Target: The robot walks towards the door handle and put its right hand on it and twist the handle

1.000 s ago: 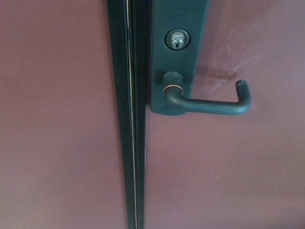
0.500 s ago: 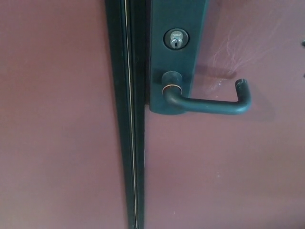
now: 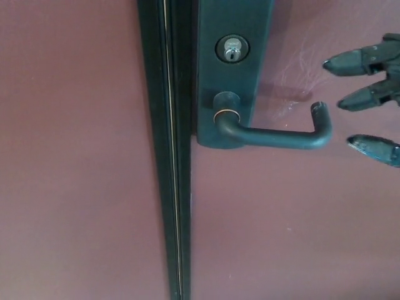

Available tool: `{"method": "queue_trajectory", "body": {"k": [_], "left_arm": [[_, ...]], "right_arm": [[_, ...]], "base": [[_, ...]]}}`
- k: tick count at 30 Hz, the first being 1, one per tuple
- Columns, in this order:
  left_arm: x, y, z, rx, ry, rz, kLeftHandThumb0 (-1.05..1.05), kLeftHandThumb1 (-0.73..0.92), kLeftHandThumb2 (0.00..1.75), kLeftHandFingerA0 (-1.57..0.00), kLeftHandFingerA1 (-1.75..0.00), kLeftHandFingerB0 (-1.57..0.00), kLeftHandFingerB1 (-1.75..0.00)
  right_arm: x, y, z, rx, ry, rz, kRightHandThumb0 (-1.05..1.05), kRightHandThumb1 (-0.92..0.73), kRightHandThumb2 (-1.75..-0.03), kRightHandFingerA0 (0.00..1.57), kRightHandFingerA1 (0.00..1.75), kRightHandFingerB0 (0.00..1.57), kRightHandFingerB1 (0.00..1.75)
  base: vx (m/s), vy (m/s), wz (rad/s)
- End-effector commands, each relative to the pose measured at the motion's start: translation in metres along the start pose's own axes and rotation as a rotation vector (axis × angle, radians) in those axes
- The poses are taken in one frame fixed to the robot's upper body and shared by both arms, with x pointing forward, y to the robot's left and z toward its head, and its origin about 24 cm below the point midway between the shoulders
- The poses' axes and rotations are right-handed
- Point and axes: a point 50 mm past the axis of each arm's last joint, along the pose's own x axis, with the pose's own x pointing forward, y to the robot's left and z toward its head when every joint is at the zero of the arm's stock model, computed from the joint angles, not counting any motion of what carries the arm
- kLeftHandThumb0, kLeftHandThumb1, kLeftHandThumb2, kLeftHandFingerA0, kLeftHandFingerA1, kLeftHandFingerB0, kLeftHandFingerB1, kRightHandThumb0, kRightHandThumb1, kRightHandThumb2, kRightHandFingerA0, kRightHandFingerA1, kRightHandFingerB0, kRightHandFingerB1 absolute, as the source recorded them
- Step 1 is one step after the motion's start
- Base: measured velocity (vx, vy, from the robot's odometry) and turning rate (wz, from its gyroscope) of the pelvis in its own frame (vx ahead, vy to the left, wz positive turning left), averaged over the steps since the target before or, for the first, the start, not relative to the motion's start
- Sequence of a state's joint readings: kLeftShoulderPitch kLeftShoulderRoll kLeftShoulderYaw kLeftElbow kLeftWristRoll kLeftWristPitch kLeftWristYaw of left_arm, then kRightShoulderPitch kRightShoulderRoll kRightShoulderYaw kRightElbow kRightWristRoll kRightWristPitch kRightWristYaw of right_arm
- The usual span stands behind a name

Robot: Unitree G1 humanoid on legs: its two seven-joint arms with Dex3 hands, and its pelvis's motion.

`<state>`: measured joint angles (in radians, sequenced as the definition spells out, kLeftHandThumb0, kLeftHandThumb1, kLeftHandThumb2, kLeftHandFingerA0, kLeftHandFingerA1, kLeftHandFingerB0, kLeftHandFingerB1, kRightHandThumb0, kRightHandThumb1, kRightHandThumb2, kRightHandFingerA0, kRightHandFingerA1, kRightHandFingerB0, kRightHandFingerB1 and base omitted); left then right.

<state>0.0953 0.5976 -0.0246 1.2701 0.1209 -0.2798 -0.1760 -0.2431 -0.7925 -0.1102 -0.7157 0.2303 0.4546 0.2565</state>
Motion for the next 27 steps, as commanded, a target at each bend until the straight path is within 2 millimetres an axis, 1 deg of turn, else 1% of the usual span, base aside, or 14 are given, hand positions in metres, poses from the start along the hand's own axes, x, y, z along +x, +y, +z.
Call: {"method": "queue_trajectory", "body": {"k": [1,4,6,10,12,19,23,24,27], "left_arm": [[-0.004,-0.003,-0.011,0.012,0.030,-0.013,-0.16,0.70,0.60,-0.62,-0.46,-0.46,-0.40],[-0.004,-0.003,-0.011,0.012,0.030,-0.013,-0.16,0.70,0.60,-0.62,-0.46,-0.46,-0.40],[-0.002,-0.002,-0.008,0.022,0.040,-0.013,-0.16,0.70,0.60,-0.62,-0.45,-0.46,-0.40],[-0.001,-0.002,-0.008,0.021,0.043,-0.013,-0.16,0.70,0.60,-0.62,-0.45,-0.46,-0.40],[-0.002,0.002,-0.005,0.026,0.023,-0.009,-0.16,0.70,0.60,-0.62,-0.45,-0.46,-0.40],[-0.002,0.001,-0.004,0.031,0.018,-0.014,-0.16,0.70,0.60,-0.62,-0.46,-0.47,-0.40],[-0.002,0.001,-0.004,0.039,0.018,-0.021,-0.16,0.70,0.60,-0.62,-0.46,-0.47,-0.40],[-0.003,0.000,-0.007,0.033,0.023,-0.019,-0.16,0.70,0.60,-0.62,-0.45,-0.47,-0.40],[-0.002,0.001,-0.005,0.029,0.017,-0.020,-0.17,0.70,0.60,-0.62,-0.45,-0.47,-0.40]], "right_arm": [[0.007,0.015,-0.001,0.050,0.043,0.100,-0.49,-0.55,-0.57,0.69,0.47,0.56,0.40],[0.007,0.016,-0.001,0.051,0.047,0.102,-0.49,-0.55,-0.57,0.69,0.47,0.56,0.40],[0.017,0.015,0.000,0.050,0.053,0.146,-0.48,-0.55,-0.57,0.69,0.47,0.55,0.40],[0.019,0.015,0.000,0.048,0.062,0.151,-0.49,-0.55,-0.57,0.69,0.47,0.55,0.40],[0.027,0.013,0.001,0.036,0.074,0.146,-0.49,-0.55,-0.57,0.69,0.47,0.55,0.40],[0.027,0.013,0.002,0.032,0.078,0.141,-0.49,-0.55,-0.57,0.69,0.47,0.56,0.40],[0.026,0.016,0.002,0.031,0.088,0.143,-0.48,-0.55,-0.57,0.68,0.47,0.56,0.40],[0.028,0.022,0.001,0.040,0.087,0.158,-0.48,-0.54,-0.57,0.68,0.47,0.56,0.40],[0.030,0.022,0.001,0.038,0.084,0.157,-0.48,-0.54,-0.57,0.68,0.46,0.56,0.40]], "base": [[0.00,0.000,0.00],[0.00,0.000,0.00],[0.00,0.000,0.00],[0.00,0.000,0.00],[0.00,0.000,0.00],[0.00,0.000,0.00],[0.00,0.000,0.00],[0.00,0.000,0.00],[0.00,0.000,0.00]]}}
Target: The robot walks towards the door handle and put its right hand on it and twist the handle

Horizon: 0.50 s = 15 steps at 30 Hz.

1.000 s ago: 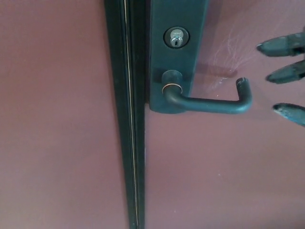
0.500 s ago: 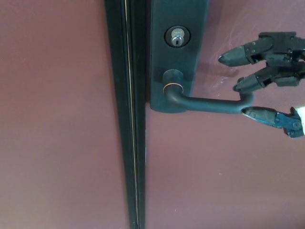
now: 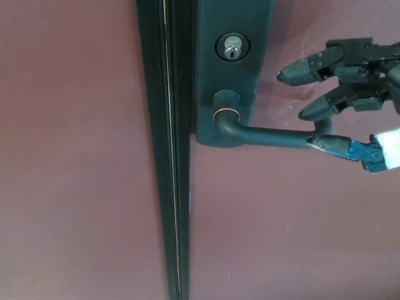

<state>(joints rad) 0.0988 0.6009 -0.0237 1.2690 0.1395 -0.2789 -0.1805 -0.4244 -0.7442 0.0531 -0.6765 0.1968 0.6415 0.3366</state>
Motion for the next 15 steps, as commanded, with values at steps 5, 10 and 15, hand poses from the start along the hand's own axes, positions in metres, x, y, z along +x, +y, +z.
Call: {"method": "queue_trajectory", "body": {"k": [5,10,15], "left_arm": [[-0.001,0.001,0.000,0.022,-0.001,-0.021,-0.16,0.70,0.61,-0.62,-0.45,-0.47,-0.40],[-0.001,0.002,0.000,0.036,-0.003,-0.027,-0.17,0.70,0.61,-0.61,-0.45,-0.47,-0.40],[0.000,0.001,0.001,0.035,-0.001,-0.025,-0.17,0.70,0.61,-0.61,-0.45,-0.47,-0.40]], "right_arm": [[0.009,0.002,-0.001,-0.023,0.023,0.006,-0.47,-0.54,-0.57,0.67,0.46,0.56,0.40],[0.017,0.005,-0.001,-0.060,0.039,0.024,-0.47,-0.54,-0.57,0.67,0.46,0.56,0.40],[0.027,0.010,-0.001,-0.082,0.052,0.053,-0.47,-0.54,-0.57,0.66,0.46,0.56,0.40]], "base": [[0.00,0.000,0.00],[0.00,0.000,0.00],[0.00,0.000,0.00]]}}
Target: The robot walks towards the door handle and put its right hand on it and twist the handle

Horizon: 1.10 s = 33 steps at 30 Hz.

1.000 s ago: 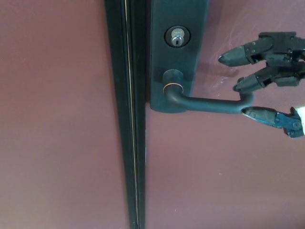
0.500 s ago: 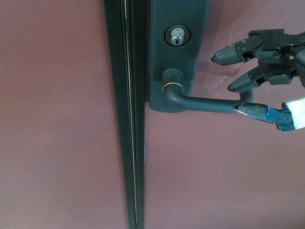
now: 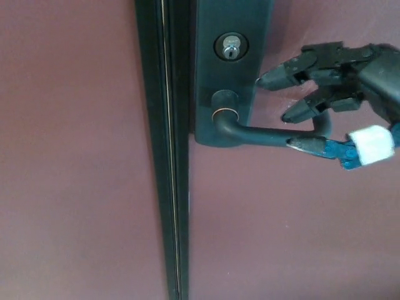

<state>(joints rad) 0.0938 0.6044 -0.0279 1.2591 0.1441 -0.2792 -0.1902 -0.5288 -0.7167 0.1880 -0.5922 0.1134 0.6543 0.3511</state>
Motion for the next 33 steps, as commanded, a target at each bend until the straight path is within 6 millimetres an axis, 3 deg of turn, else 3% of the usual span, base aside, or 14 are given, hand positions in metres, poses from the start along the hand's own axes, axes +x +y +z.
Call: {"method": "queue_trajectory", "body": {"k": [1,33], "left_arm": [[-0.001,-0.001,-0.003,0.017,0.010,-0.021,-0.17,0.71,0.61,-0.61,-0.45,-0.47,-0.40],[-0.002,-0.001,-0.006,0.028,0.017,-0.037,-0.17,0.70,0.60,-0.62,-0.46,-0.48,-0.41]], "right_arm": [[0.009,0.002,0.000,-0.055,0.033,0.021,-0.47,-0.54,-0.57,0.66,0.46,0.56,0.40],[0.010,-0.011,-0.003,-0.182,0.106,0.086,-0.44,-0.54,-0.57,0.66,0.47,0.56,0.40]], "base": [[0.00,0.000,0.00],[0.00,0.000,0.00]]}}
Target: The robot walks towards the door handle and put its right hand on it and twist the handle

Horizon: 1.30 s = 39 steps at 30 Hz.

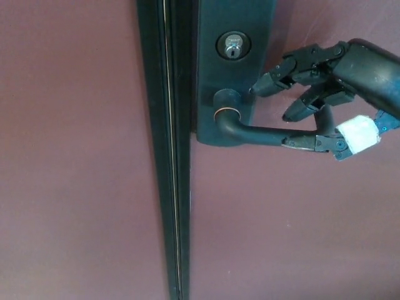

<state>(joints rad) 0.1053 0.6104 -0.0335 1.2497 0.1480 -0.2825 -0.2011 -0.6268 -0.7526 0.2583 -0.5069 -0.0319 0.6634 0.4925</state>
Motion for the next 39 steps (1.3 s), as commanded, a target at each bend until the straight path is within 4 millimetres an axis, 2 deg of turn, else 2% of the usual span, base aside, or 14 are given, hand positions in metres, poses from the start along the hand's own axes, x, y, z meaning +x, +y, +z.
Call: {"method": "queue_trajectory", "body": {"k": [1,12,16,21,23,25,39], "left_arm": [[-0.001,-0.002,-0.003,0.012,0.015,-0.025,-0.17,0.70,0.60,-0.62,-0.46,-0.48,-0.41],[-0.003,0.000,-0.007,0.012,0.024,-0.020,-0.18,0.70,0.60,-0.62,-0.46,-0.48,-0.41],[-0.001,0.002,0.000,0.033,-0.003,-0.014,-0.18,0.70,0.60,-0.62,-0.45,-0.48,-0.41],[-0.003,-0.001,-0.007,0.038,0.009,-0.020,-0.18,0.70,0.60,-0.61,-0.45,-0.48,-0.41],[-0.002,0.002,-0.003,0.024,0.004,-0.012,-0.18,0.70,0.60,-0.61,-0.45,-0.48,-0.41],[-0.004,0.003,-0.008,0.011,0.013,-0.004,-0.18,0.70,0.60,-0.61,-0.45,-0.48,-0.41],[-0.003,0.003,-0.006,0.008,0.013,-0.002,-0.18,0.70,0.60,-0.62,-0.46,-0.47,-0.41]], "right_arm": [[-0.002,-0.001,0.000,-0.040,0.019,0.017,-0.44,-0.54,-0.57,0.66,0.47,0.56,0.40],[0.007,0.009,0.004,-0.096,0.019,0.072,-0.45,-0.54,-0.57,0.66,0.47,0.56,0.41],[0.015,0.010,0.005,-0.160,0.038,0.115,-0.45,-0.54,-0.57,0.66,0.47,0.55,0.41],[0.016,0.015,0.004,-0.165,0.047,0.139,-0.44,-0.54,-0.57,0.66,0.47,0.56,0.41],[0.021,0.015,0.006,-0.185,0.053,0.150,-0.44,-0.54,-0.57,0.66,0.47,0.55,0.41],[0.025,0.018,0.008,-0.188,0.051,0.164,-0.44,-0.54,-0.57,0.66,0.47,0.56,0.41],[0.023,0.009,0.007,-0.188,0.068,0.147,-0.45,-0.54,-0.57,0.67,0.47,0.55,0.40]], "base": [[0.00,0.000,0.00],[0.00,0.000,0.00],[0.00,0.000,0.00],[0.00,0.000,0.00],[0.00,0.000,0.00],[0.00,0.000,0.00],[0.00,0.000,0.00]]}}
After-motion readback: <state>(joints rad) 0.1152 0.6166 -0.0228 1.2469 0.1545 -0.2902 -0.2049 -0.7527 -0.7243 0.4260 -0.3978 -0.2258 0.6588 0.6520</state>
